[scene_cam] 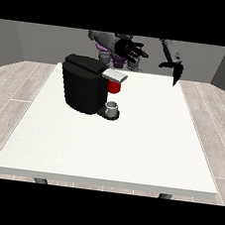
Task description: Insert the coffee pod into the coffee machine and close the lid
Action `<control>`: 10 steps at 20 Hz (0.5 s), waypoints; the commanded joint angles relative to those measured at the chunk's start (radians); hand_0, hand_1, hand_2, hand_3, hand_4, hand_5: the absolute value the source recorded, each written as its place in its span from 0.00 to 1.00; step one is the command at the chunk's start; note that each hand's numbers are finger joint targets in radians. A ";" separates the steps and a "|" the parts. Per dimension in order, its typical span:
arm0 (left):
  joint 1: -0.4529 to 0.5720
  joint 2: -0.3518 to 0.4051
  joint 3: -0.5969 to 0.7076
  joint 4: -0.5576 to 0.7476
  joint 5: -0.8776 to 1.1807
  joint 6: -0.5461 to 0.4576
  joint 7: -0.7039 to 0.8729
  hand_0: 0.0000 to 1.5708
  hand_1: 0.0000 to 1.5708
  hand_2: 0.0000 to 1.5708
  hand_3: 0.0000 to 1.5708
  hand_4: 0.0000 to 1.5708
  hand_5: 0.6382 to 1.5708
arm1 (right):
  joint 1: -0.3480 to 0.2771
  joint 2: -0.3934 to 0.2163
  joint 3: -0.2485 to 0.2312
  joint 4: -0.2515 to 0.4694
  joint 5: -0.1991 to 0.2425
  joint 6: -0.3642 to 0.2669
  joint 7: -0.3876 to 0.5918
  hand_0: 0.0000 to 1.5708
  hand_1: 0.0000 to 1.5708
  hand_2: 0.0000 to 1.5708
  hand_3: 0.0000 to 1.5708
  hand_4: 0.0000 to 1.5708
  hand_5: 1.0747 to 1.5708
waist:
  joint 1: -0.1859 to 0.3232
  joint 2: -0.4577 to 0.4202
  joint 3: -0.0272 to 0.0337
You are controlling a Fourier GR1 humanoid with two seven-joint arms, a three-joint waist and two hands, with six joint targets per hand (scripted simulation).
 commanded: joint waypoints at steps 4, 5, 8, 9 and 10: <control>0.000 -0.037 -0.048 0.047 -0.043 0.011 -0.059 0.00 0.00 0.00 0.00 0.19 1.00 | 0.007 0.026 0.131 0.002 -0.065 -0.041 -0.005 0.00 0.00 0.00 0.00 0.25 1.00 | 0.014 -0.020 -0.0006; 0.068 -0.049 -0.057 -0.004 -0.040 0.019 -0.042 0.00 0.00 0.00 0.00 0.17 1.00 | 0.056 0.026 0.095 0.021 -0.072 0.027 -0.066 0.00 0.00 0.00 0.00 0.27 1.00 | 0.015 -0.056 -0.0001; 0.014 -0.060 -0.050 0.016 -0.046 0.051 -0.075 0.00 0.00 0.00 0.00 0.11 1.00 | 0.053 0.026 0.146 0.045 -0.062 0.038 -0.105 0.00 0.00 0.00 0.00 0.31 1.00 | -0.002 -0.007 -0.0002; 0.034 -0.037 -0.034 0.055 -0.041 0.035 -0.090 0.00 0.00 0.00 0.00 0.11 1.00 | 0.107 0.026 0.211 0.010 -0.077 0.044 -0.102 0.00 0.00 0.00 0.00 0.31 1.00 | -0.023 -0.041 -0.0004; 0.075 -0.039 -0.052 0.049 -0.053 0.023 -0.093 0.00 0.00 0.00 0.00 0.11 1.00 | 0.106 0.026 0.225 0.012 -0.068 0.061 -0.113 0.00 0.00 0.00 0.00 0.34 1.00 | 0.003 -0.053 -0.0003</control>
